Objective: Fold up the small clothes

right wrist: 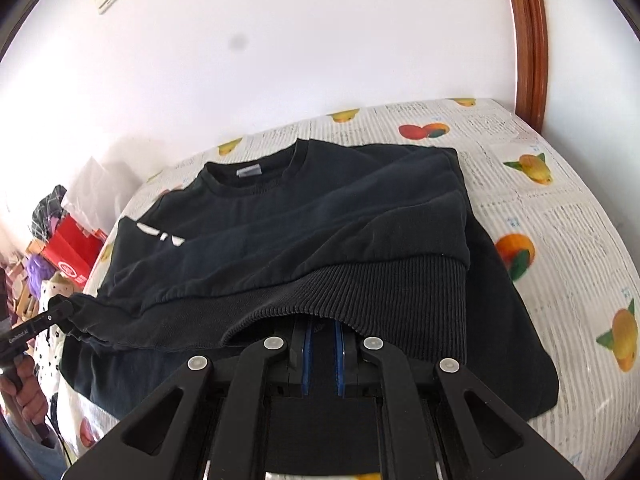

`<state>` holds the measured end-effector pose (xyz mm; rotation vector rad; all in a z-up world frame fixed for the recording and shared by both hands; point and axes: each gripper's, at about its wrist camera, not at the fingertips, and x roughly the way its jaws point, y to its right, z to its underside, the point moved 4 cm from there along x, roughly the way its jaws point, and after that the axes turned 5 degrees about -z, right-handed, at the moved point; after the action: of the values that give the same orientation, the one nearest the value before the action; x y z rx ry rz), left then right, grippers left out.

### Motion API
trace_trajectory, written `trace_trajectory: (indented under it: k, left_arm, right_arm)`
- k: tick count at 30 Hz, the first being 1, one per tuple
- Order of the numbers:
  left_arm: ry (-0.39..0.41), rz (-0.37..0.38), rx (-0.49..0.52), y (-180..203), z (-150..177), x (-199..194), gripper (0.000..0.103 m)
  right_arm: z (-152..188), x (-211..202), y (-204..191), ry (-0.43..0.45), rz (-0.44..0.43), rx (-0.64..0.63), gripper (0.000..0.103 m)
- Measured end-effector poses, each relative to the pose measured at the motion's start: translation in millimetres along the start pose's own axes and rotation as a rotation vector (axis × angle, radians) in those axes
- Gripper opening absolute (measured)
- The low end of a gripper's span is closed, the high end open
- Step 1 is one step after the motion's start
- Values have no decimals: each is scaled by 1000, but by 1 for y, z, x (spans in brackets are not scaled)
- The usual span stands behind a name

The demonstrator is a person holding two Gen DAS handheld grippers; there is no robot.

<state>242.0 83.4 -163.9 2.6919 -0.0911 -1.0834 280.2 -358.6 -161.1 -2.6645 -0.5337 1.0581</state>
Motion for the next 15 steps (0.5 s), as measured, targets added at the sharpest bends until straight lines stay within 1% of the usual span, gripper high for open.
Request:
trace_trajectory:
  k: [3,9,13,15]
  left_arm:
    - [8,-6,-1,-1,-14,6,14]
    - [23,-14,18,-2,-41,19,14]
    - [31,-3,12,-2,-58,28,14]
    - [47,13,7,-2,-65,26,18]
  right_arm:
    - [-14,8,1,4,-11,8,7]
    - [-40,28,-1,11,10,-14,7]
    - [-58,44,-3,15,33,-25,14]
    - [-66,55,-4,3,54,-31,15]
